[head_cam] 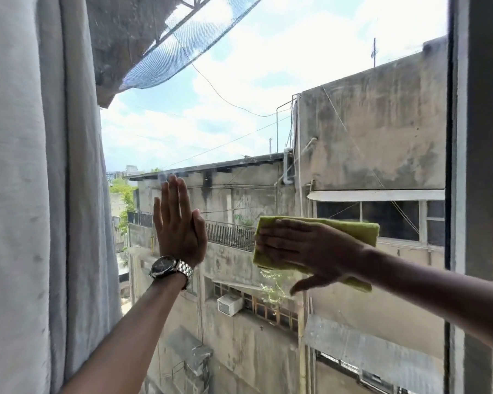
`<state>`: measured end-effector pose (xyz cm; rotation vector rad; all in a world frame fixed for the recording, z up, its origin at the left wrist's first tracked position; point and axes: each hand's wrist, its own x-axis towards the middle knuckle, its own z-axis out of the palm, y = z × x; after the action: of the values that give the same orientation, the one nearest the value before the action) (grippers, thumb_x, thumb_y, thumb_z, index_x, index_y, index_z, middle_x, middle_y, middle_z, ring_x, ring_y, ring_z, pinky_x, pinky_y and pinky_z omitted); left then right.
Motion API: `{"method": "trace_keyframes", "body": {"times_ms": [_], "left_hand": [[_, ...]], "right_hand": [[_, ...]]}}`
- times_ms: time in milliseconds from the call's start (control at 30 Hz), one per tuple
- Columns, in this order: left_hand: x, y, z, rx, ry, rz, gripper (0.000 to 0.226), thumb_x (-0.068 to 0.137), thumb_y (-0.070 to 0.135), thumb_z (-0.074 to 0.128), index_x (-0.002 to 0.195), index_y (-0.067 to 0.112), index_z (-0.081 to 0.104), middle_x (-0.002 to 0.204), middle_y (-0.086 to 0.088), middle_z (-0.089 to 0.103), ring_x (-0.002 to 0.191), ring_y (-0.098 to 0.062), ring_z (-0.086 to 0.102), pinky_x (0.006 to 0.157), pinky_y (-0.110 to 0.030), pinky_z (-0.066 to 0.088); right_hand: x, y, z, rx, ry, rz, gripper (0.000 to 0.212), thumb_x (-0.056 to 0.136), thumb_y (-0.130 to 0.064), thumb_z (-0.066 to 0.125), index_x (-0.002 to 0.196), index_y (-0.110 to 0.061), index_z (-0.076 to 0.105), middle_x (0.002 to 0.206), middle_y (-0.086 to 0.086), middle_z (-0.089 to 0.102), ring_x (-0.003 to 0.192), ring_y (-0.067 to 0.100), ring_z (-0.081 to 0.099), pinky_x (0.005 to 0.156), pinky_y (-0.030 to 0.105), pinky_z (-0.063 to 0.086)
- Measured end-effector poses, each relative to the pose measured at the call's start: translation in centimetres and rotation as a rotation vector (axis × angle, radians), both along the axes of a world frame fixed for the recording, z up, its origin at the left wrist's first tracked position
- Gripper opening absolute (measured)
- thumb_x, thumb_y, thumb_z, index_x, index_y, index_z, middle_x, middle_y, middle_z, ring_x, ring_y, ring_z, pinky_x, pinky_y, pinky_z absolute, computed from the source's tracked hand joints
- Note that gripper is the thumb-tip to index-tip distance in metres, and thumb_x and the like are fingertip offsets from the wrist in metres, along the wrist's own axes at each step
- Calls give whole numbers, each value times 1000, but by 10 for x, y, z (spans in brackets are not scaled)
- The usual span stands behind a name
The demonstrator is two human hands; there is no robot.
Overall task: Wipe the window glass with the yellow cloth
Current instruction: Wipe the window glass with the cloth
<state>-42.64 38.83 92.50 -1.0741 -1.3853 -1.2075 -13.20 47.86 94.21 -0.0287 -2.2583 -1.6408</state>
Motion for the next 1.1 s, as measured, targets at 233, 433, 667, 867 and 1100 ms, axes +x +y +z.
{"method": "trace_keyframes", "body": {"times_ms": [233, 433, 667, 867, 1100], "left_hand": [[-5, 2, 1, -30, 10, 37, 66, 101, 37, 17, 162, 13, 9, 173, -5, 6, 161, -21, 8, 131, -46, 12], [-1, -3, 0, -15, 15, 12, 65, 101, 33, 20, 160, 7, 16, 171, -10, 14, 160, -22, 11, 129, -49, 16], [1, -5, 0, -8, 4, -7, 65, 100, 33, 21, 160, 7, 19, 170, -10, 18, 160, -22, 14, 128, -52, 19], [1, -3, -1, 16, 23, -36, 65, 100, 33, 21, 159, 5, 22, 170, -11, 18, 160, -19, 12, 128, -53, 20], [7, -9, 0, 17, 7, -42, 63, 101, 31, 22, 158, 5, 24, 168, -13, 24, 158, -24, 20, 128, -52, 22]], "right_hand": [[-23, -22, 119, -119, 697, -1, 91, 100, -74, 24, 158, -4, 26, 165, 19, 30, 156, 30, 23, 128, 49, 22], [-81, -37, -13, -138, 212, 94, 93, 95, -76, 34, 157, -7, 30, 165, 14, 31, 156, 28, 22, 131, 44, 6], [-37, -22, 122, -104, 607, 74, 76, 103, -64, 23, 157, -11, 32, 163, 16, 35, 155, 29, 26, 130, 46, 19], [-46, -31, 155, -323, 1167, 114, 77, 103, -64, 19, 161, -14, 22, 169, 10, 22, 158, 26, 14, 131, 47, 11], [-21, -14, -33, -21, 6, 19, 73, 104, -61, 31, 158, -12, 28, 166, 12, 30, 157, 28, 19, 131, 43, -5]]}}
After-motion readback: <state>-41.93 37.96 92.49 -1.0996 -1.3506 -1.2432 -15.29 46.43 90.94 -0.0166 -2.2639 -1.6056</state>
